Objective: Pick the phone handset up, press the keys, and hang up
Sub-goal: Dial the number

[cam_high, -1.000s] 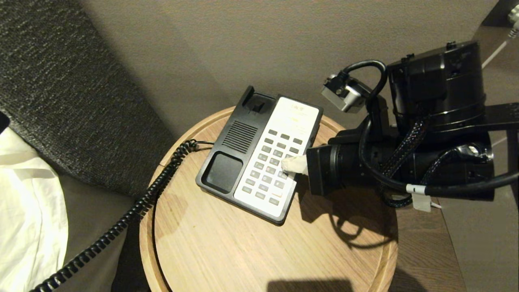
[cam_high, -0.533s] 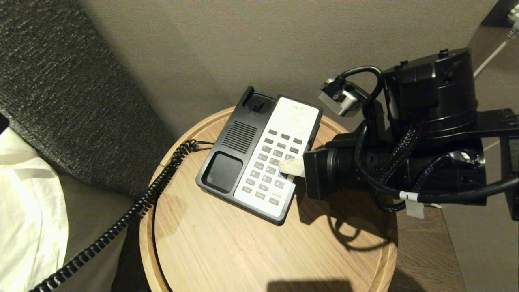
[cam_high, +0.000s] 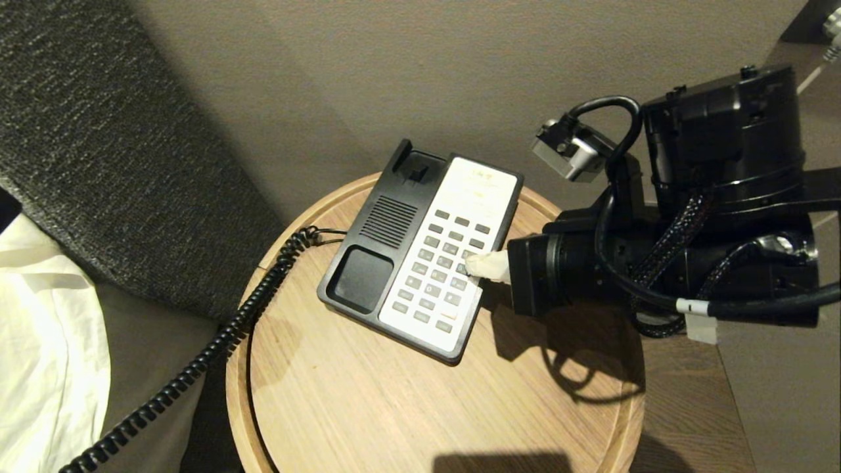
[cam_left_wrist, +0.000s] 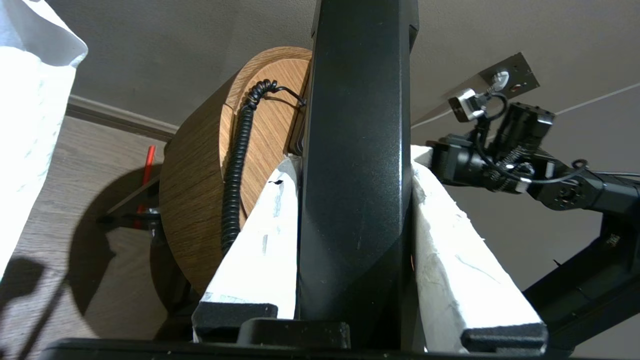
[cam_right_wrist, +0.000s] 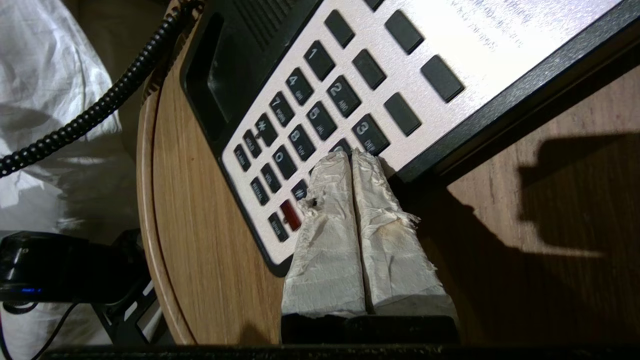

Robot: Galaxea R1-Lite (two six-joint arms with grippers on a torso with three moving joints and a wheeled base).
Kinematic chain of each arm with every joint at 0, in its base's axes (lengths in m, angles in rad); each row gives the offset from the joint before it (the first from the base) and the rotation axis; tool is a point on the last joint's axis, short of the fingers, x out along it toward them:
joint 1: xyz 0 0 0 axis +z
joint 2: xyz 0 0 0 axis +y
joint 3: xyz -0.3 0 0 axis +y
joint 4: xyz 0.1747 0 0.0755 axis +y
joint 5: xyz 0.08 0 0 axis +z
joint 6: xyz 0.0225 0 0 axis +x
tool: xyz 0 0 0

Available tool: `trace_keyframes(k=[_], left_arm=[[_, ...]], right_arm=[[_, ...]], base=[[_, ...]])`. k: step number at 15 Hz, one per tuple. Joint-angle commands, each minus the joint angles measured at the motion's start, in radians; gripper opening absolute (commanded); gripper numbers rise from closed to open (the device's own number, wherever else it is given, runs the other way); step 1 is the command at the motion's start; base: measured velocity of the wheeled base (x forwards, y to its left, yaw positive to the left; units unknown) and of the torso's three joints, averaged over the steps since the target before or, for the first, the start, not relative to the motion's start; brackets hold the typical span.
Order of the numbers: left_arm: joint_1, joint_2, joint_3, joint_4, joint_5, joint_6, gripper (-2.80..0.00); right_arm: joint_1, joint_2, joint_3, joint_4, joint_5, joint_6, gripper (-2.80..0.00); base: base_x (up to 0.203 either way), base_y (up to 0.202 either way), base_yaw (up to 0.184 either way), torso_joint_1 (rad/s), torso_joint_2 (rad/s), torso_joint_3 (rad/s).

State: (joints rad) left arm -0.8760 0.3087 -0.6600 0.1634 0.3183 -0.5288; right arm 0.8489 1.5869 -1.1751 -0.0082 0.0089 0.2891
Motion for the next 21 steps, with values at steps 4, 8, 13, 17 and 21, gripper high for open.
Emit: trace_keyframes(k=[4,8,13,17,21], left_arm=[[0.000,-0.002,0.002,0.001,0.001,-0.004,-2.80],[0.000,-0.003,0.002,0.001,0.001,-0.004,-2.80],[-0.001,-0.005,0.003,0.001,0.001,-0.004,-2.80],[-0.001,-0.011,0.013,0.001,0.001,-0.004,-2.80],[-0.001,-0.011,0.013,0.001,0.001,-0.004,-2.80]], right_arm=[[0.010,-0.028,0.006,0.011,0.012,0.010,-2.80],[0.021,-0.015,0.009,0.010,0.016,0.013,-2.80],[0.022,0.001,0.012,0.008,0.017,0.012,-2.80],[0.022,0.007,0.014,0.009,0.019,0.014,-2.80],[0.022,0.012,0.032,-0.001,0.017,0.013,-2.80]], base=[[0.000,0.000,0.000,0.000,0.00,0.000],[0.000,0.000,0.000,0.000,0.00,0.000],[0.000,0.000,0.000,0.000,0.00,0.000],[0.000,0.000,0.000,0.000,0.00,0.000],[0.000,0.000,0.000,0.000,0.00,0.000]])
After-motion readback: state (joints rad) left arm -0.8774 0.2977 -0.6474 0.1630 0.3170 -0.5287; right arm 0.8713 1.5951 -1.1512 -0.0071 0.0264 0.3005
